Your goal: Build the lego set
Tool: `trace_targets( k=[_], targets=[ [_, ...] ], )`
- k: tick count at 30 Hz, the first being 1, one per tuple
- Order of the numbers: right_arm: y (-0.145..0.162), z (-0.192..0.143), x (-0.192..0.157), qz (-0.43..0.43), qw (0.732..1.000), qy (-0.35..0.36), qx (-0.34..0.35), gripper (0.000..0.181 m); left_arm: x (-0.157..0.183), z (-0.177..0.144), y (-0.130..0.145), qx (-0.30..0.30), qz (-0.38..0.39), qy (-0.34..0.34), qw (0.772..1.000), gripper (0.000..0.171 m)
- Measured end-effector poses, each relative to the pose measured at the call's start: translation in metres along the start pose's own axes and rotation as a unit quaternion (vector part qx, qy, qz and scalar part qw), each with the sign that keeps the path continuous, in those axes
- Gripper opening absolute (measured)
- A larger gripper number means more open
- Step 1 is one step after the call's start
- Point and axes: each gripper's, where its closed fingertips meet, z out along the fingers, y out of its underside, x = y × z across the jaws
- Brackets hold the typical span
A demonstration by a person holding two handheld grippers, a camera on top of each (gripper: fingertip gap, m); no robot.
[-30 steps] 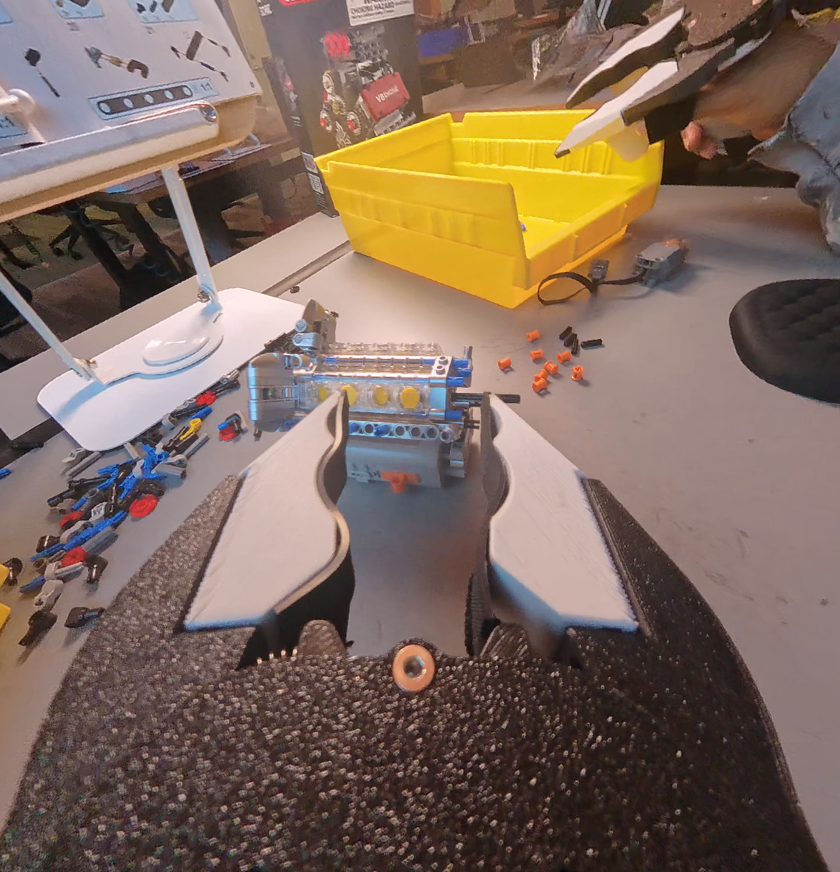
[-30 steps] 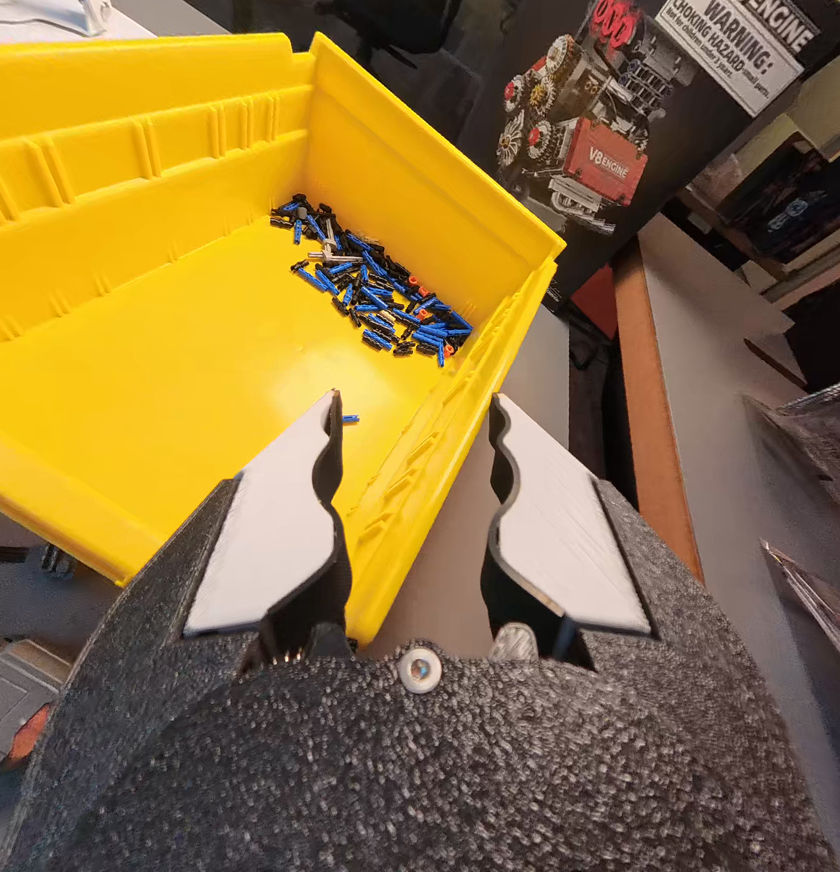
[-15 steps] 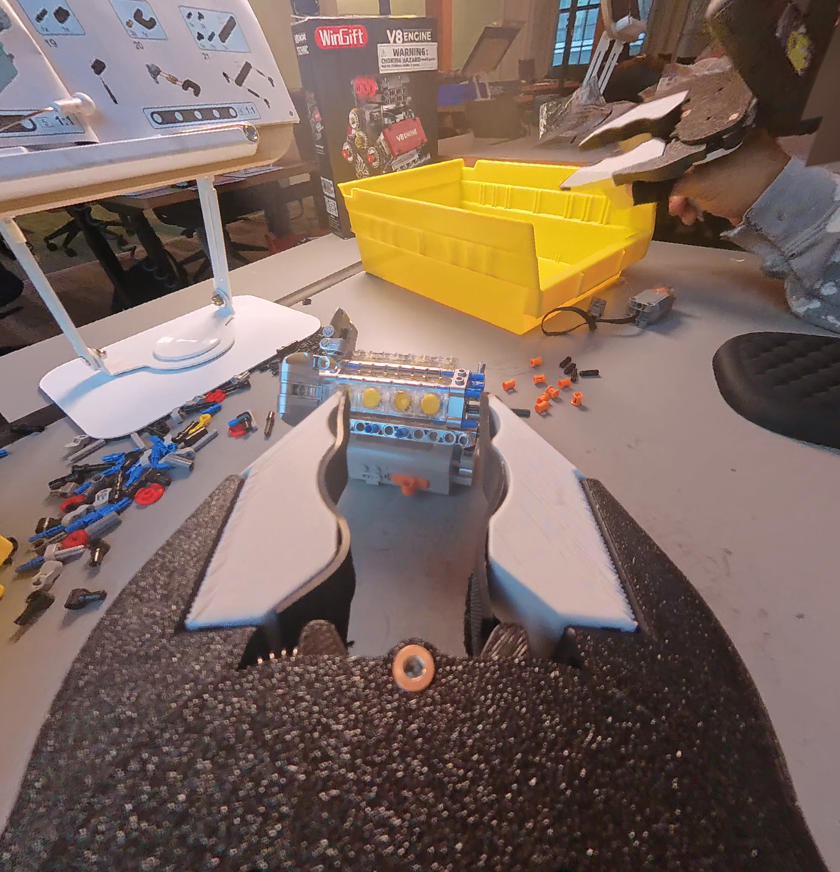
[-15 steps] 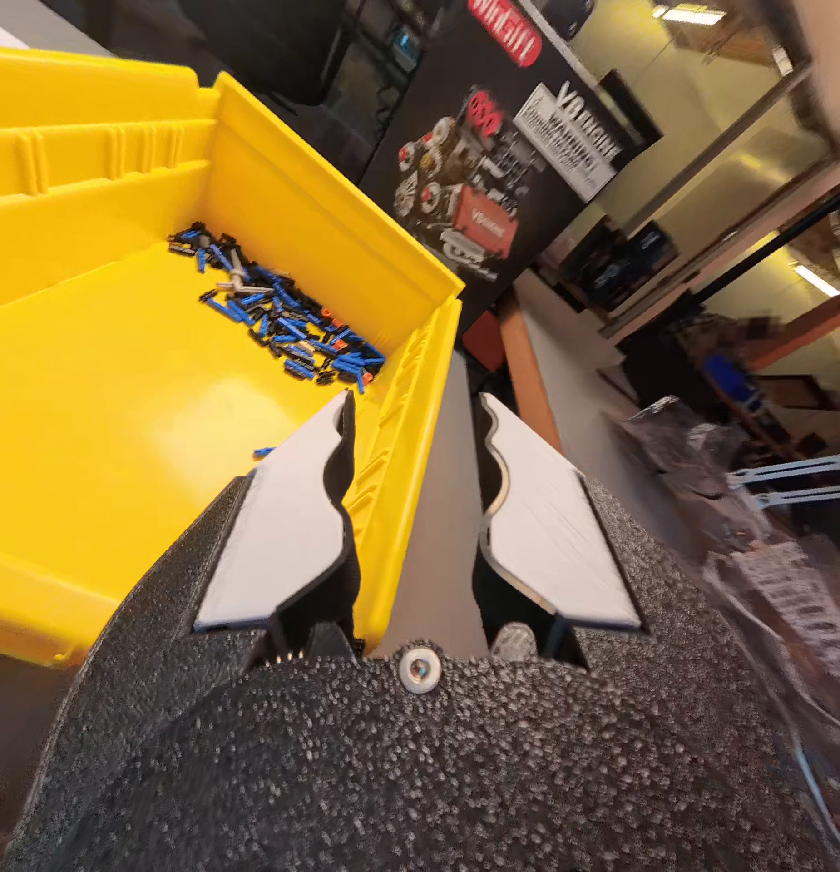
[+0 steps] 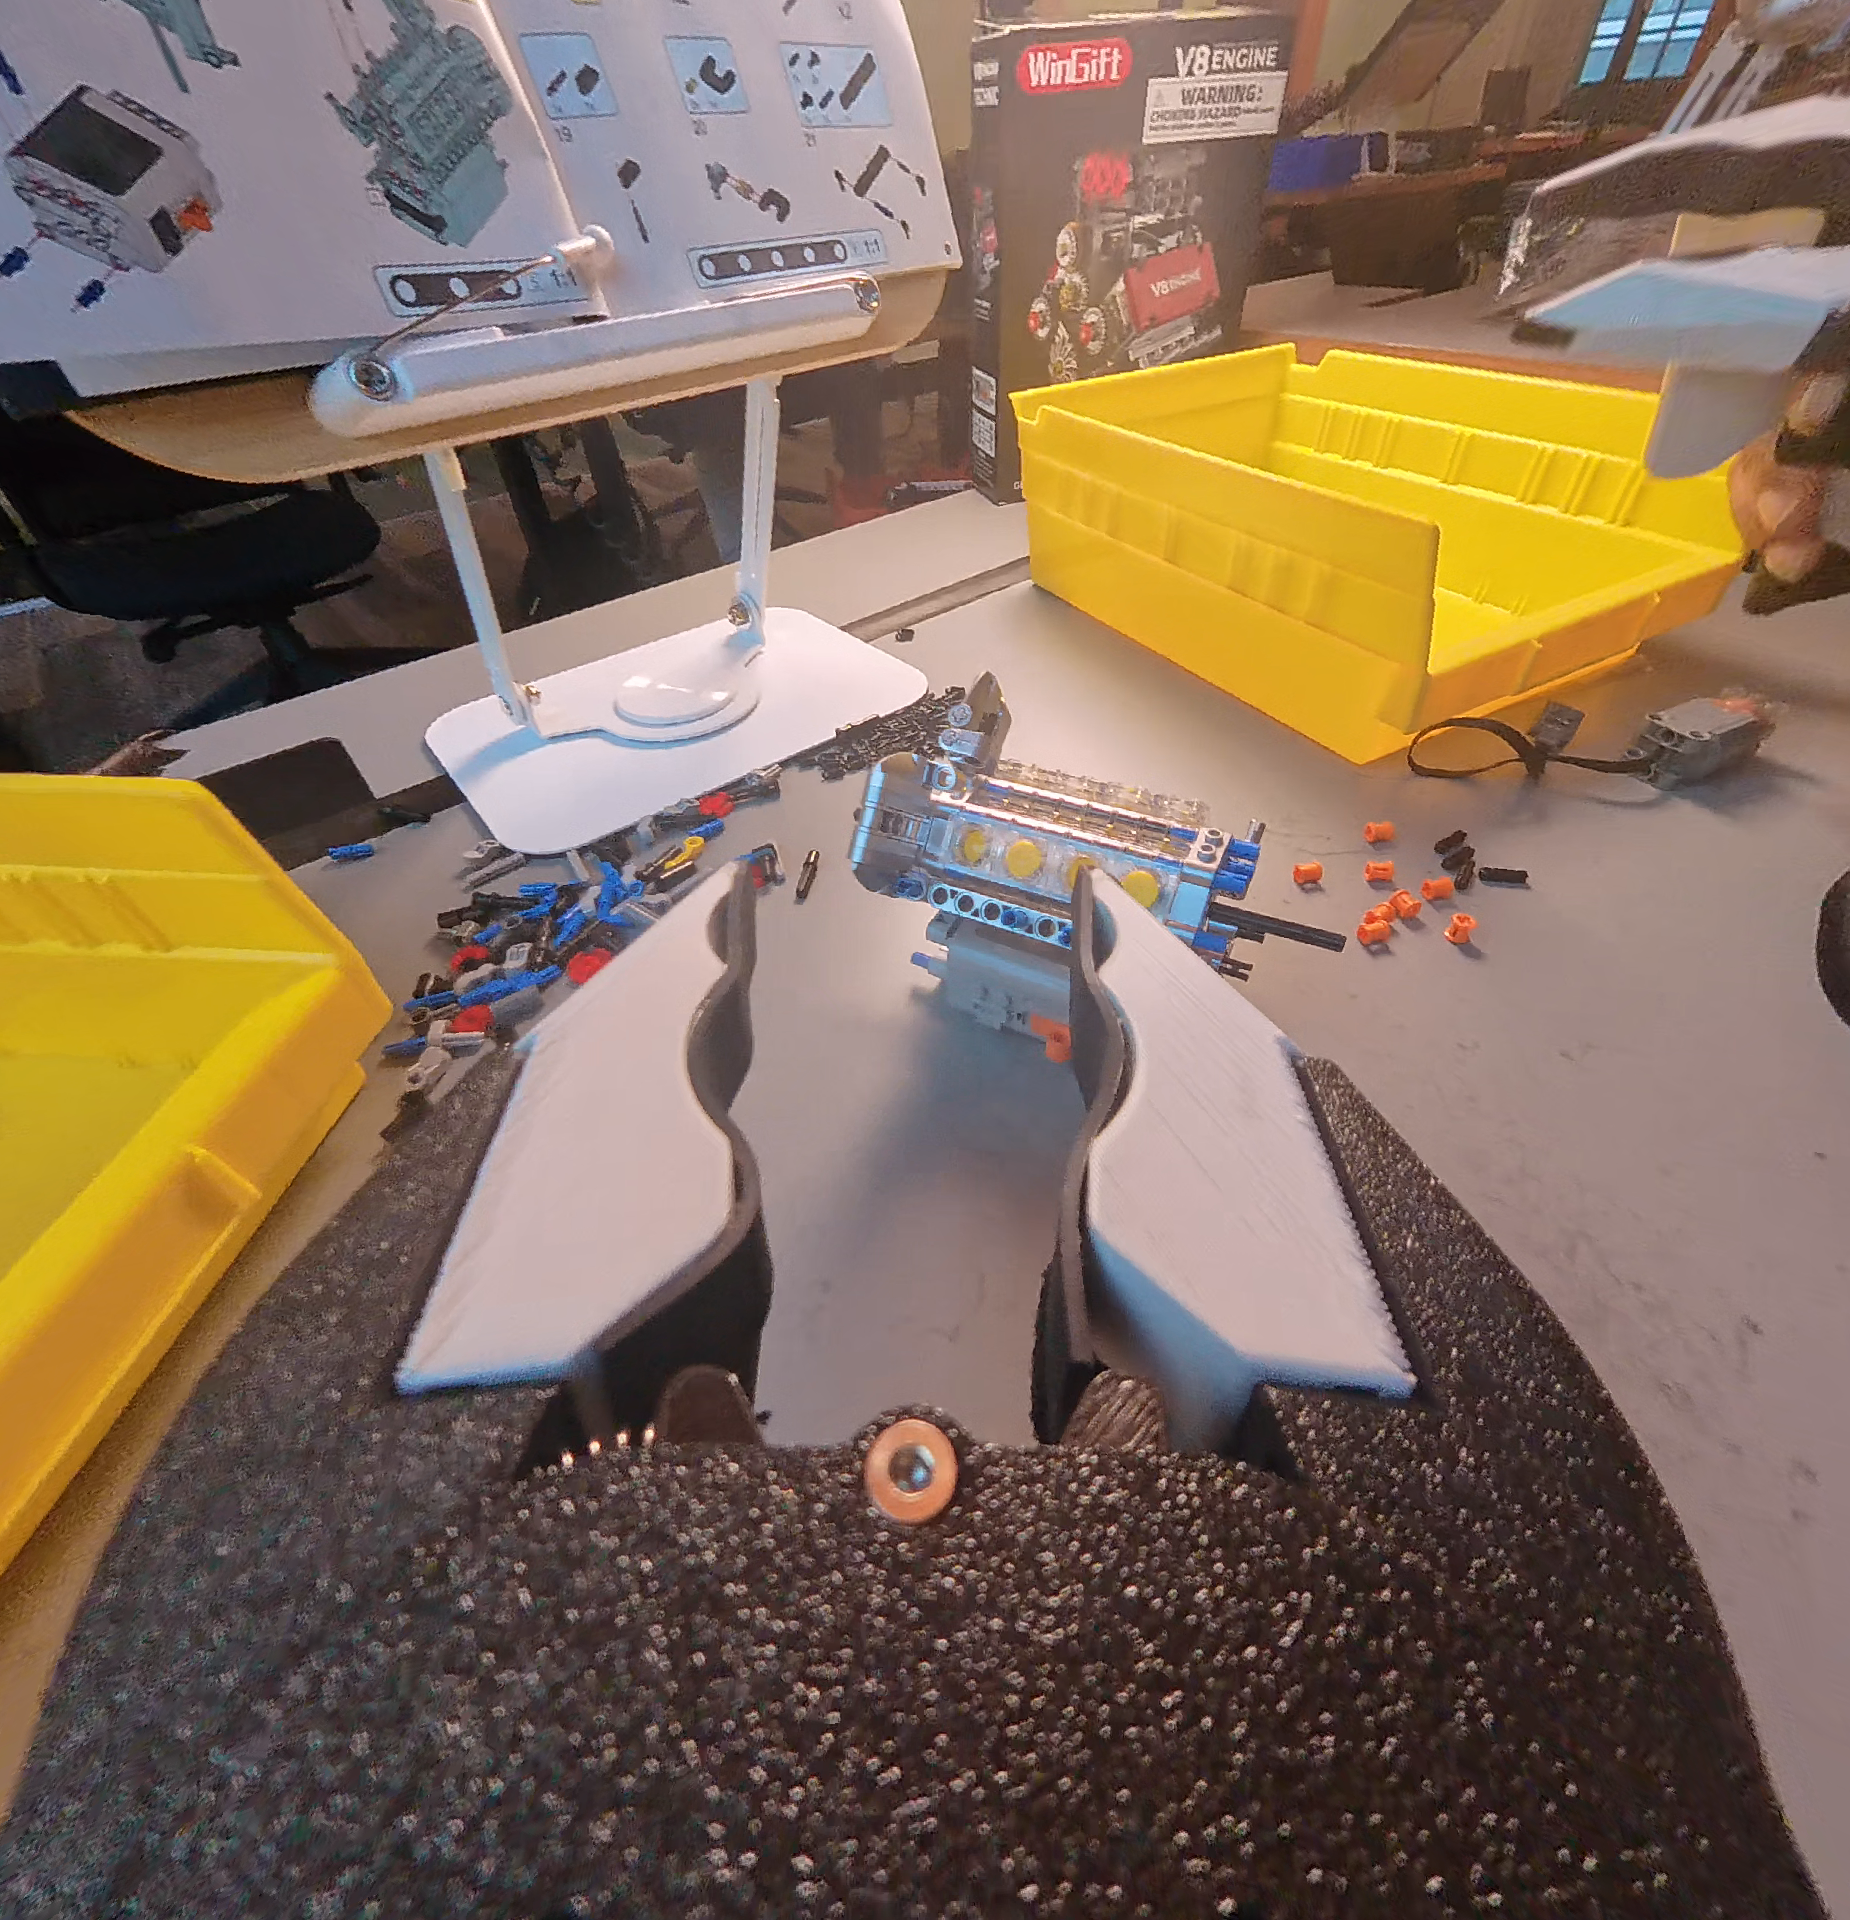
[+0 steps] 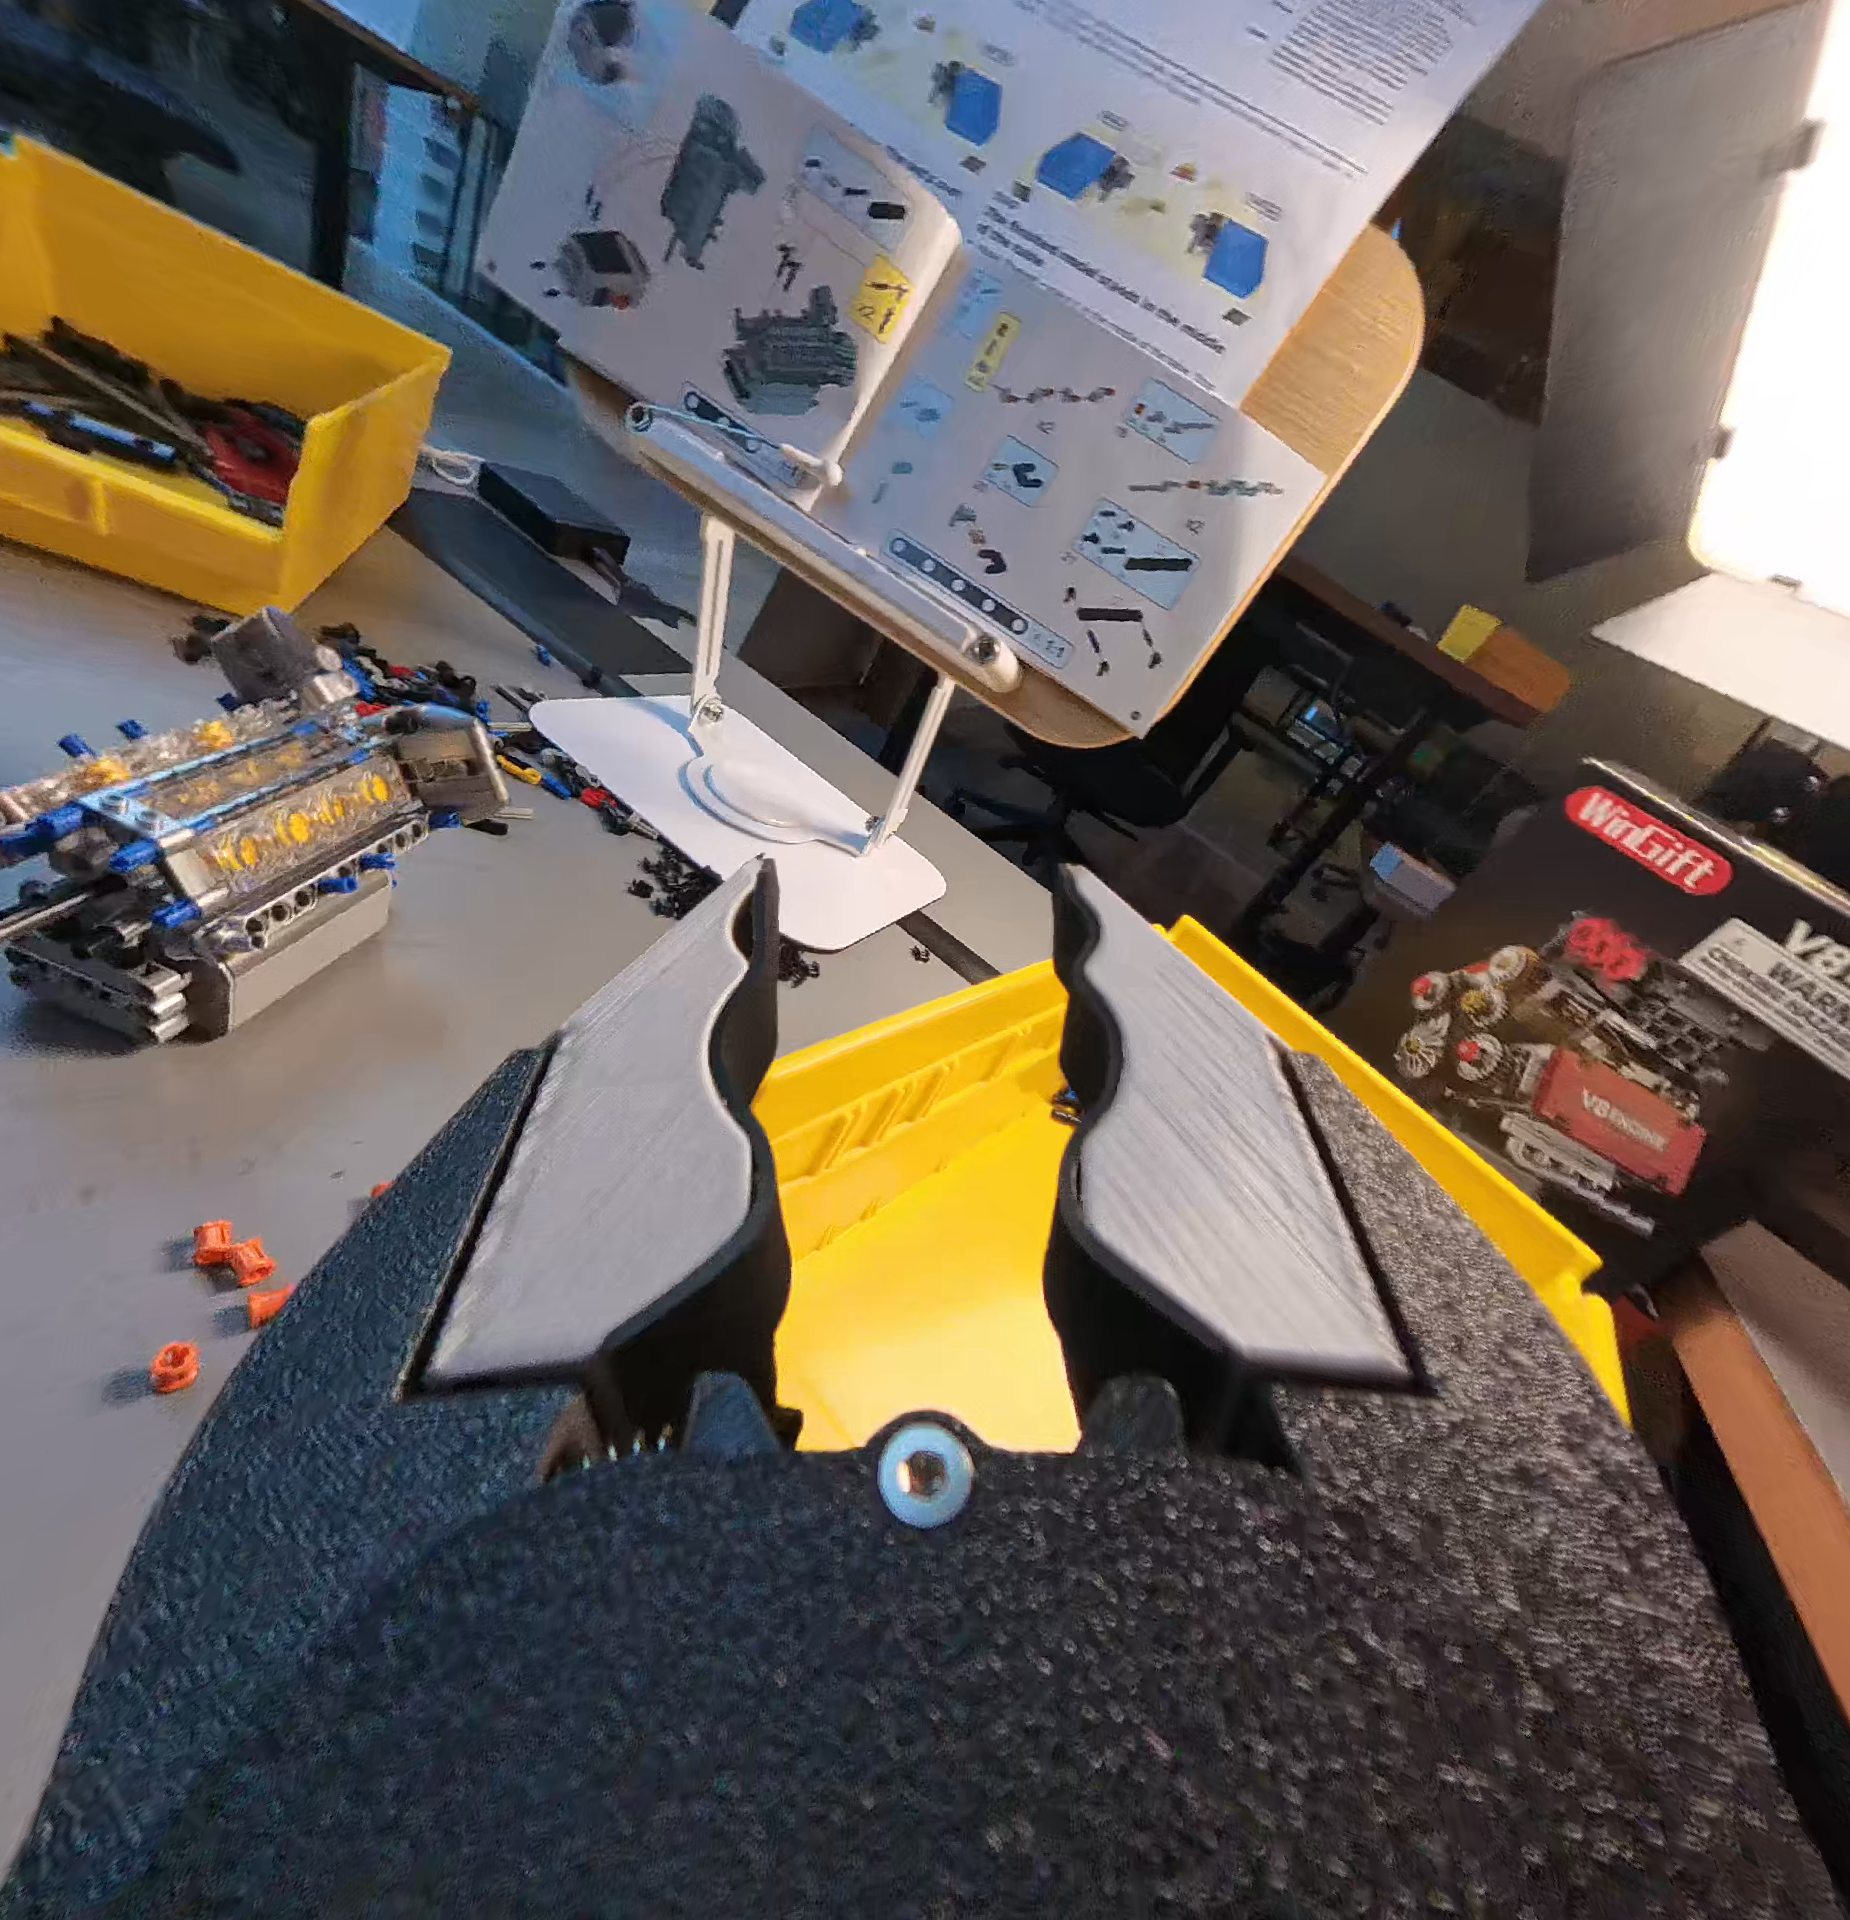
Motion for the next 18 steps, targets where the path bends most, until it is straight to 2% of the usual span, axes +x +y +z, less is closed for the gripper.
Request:
trace_targets(
  k=[4, 11, 18],
  targets=[
    [0.014, 0.006, -0.017, 0.000, 1.000, -0.020, 0.009, 0.053, -0.009, -0.005, -0.005, 0.007, -0.008, -0.015, 1.000, 0.060],
    [0.023, 0.005, -0.011, 0.063, 0.997, -0.026, 0.024, 0.054, -0.023, -0.011, -0.012, 0.015, -0.016, -0.037, 0.999, 0.063],
    [0.034, 0.007, -0.020, 0.052, 0.997, -0.058, -0.012, 0.062, -0.025, -0.008, -0.003, -0.002, -0.027, -0.037, 0.999, 0.066]
  ],
)
